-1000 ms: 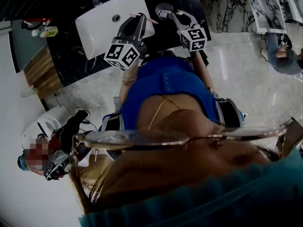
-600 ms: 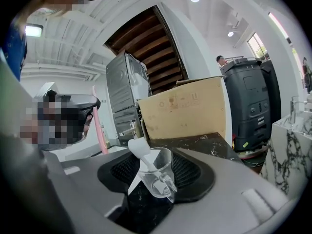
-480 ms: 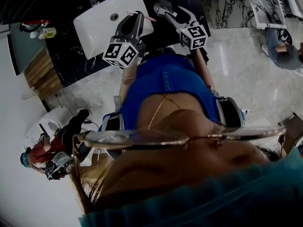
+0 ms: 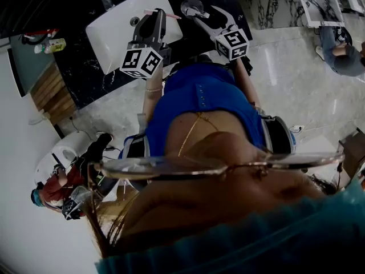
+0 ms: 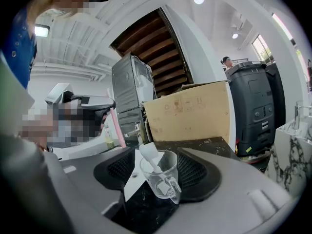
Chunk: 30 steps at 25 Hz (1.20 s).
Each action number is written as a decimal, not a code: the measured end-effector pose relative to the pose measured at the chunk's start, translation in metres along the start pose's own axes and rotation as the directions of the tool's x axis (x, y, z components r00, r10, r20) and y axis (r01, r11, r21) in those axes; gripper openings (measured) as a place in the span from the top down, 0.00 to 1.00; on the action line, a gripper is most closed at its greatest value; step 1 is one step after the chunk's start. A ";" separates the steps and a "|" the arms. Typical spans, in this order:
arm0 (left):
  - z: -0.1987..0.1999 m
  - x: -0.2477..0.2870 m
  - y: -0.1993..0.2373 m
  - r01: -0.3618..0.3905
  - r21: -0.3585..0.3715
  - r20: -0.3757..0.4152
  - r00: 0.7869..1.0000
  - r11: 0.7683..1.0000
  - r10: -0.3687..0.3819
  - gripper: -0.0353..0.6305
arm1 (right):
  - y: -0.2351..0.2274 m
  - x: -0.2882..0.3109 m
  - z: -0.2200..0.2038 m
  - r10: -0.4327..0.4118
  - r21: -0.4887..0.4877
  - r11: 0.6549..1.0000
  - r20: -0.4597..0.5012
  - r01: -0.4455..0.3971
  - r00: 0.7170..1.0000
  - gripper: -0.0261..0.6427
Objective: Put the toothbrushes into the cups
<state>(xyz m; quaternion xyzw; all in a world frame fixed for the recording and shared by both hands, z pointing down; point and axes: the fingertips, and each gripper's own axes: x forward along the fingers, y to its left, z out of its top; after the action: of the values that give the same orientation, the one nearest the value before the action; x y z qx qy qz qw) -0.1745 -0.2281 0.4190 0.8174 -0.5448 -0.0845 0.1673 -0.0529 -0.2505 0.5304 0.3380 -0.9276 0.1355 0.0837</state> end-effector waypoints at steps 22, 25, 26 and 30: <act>-0.099 0.074 0.020 -0.012 -0.063 -0.162 0.987 0.998 0.002 0.91 | -0.013 -0.033 0.002 -0.078 0.035 0.996 0.026 0.077 0.997 0.56; -0.112 0.075 0.022 -0.027 -0.089 -0.183 0.983 0.996 0.011 0.91 | -0.016 -0.038 0.000 -0.096 0.043 0.995 0.019 0.095 0.995 0.56; -0.115 0.075 0.023 -0.031 -0.097 -0.189 0.982 0.995 0.012 0.91 | -0.016 -0.039 0.000 -0.100 0.044 0.994 0.019 0.099 0.995 0.56; -0.125 0.075 0.024 -0.040 -0.123 -0.195 0.981 0.992 0.015 0.91 | -0.018 -0.042 -0.003 -0.109 0.045 0.993 0.013 0.108 0.994 0.56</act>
<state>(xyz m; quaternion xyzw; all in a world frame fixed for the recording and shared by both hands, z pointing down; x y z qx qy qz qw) -0.1263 -0.2828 0.5472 0.8018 -0.5307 -0.0366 0.2722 -0.0093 -0.2375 0.5260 0.3908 -0.9052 0.1487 0.0766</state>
